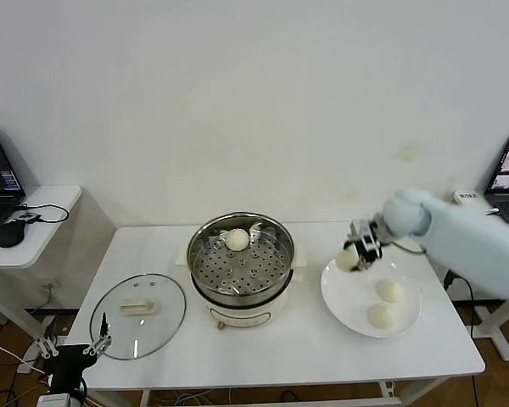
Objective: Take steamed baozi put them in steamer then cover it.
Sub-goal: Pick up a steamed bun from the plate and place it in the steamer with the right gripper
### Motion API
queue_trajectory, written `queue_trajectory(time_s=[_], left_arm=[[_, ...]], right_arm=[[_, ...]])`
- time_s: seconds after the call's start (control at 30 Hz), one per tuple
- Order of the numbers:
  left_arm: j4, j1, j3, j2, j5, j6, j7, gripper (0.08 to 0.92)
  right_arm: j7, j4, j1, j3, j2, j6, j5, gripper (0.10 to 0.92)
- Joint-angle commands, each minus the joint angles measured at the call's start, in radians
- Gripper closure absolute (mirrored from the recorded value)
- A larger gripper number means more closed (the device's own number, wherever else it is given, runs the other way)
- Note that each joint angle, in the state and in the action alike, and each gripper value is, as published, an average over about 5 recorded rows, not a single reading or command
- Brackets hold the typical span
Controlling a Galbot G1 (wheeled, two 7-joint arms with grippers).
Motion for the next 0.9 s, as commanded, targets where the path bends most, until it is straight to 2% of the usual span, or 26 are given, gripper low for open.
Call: queue_trajectory(time_s=[0.03,0.2,0.47,0.9], left_arm=[[0.001,-0.001,-0.008,0.003,-0.011,-0.001,-0.002,0.177],[0.004,-0.002,-0.029,0.003,-0.026,-0.002,-0.003,0.177],[0.003,0.001,-0.065,0.0,-0.046,-0.003,-0.003,0.177],[0.001,0.002,-0.074,-0.005,-0.059,-0.006,-0.004,0.177]], right_arm=[[0.057,0.08,0.347,-0.164,0.175,-0.12,0.323,0.389],[0.121,0.022,0.266,-0.169,0.374,-0.185,0.39,0.387],[0.163,-0.224,0.093,-0.151,0.653,-0.23,0.364,0.383],[0.207,-0.401,-0.057,-0.148,0.782,-0.278,0.287,0.383]])
